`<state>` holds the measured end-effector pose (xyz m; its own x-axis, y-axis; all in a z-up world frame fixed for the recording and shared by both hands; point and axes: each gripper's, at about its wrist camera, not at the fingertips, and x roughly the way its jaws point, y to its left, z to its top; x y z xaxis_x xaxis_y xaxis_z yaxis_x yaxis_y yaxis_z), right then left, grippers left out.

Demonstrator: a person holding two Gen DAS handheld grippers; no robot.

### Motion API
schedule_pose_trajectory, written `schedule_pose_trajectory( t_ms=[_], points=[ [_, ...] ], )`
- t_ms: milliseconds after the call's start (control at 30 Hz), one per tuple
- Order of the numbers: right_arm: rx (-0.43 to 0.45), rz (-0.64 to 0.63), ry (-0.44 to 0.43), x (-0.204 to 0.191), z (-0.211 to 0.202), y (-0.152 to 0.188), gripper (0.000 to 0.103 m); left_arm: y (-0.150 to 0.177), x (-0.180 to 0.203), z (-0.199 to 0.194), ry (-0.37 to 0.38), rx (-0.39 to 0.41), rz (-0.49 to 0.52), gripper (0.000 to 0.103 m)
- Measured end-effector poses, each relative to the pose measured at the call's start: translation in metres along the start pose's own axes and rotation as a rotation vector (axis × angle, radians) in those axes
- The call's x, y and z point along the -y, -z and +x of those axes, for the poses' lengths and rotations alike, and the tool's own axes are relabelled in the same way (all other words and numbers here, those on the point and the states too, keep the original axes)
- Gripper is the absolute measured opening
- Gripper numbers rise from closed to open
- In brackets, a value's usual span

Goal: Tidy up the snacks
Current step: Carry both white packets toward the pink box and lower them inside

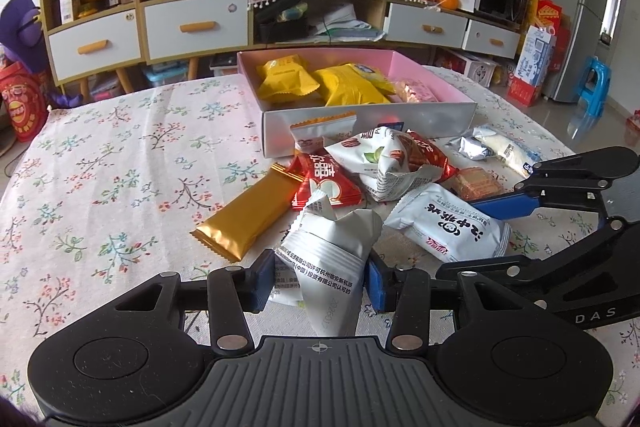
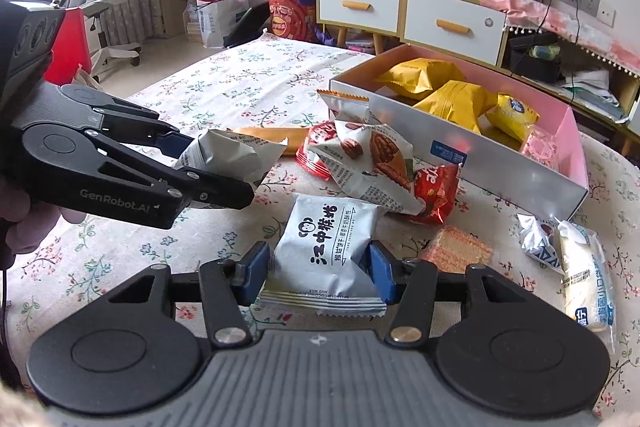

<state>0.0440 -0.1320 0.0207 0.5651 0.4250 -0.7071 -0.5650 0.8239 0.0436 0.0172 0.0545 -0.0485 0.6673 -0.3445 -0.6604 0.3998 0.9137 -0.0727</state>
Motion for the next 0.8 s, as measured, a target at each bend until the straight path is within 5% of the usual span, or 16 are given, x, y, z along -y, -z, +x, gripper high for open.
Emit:
schedule_pose_trajectory(
  t_ms=[800],
  points=[
    [0.059, 0.069, -0.031, 0.004, -0.019, -0.035, 0.05, -0.042, -0.011, -0.021, -0.043, -0.016, -0.09, 0.043]
  ],
)
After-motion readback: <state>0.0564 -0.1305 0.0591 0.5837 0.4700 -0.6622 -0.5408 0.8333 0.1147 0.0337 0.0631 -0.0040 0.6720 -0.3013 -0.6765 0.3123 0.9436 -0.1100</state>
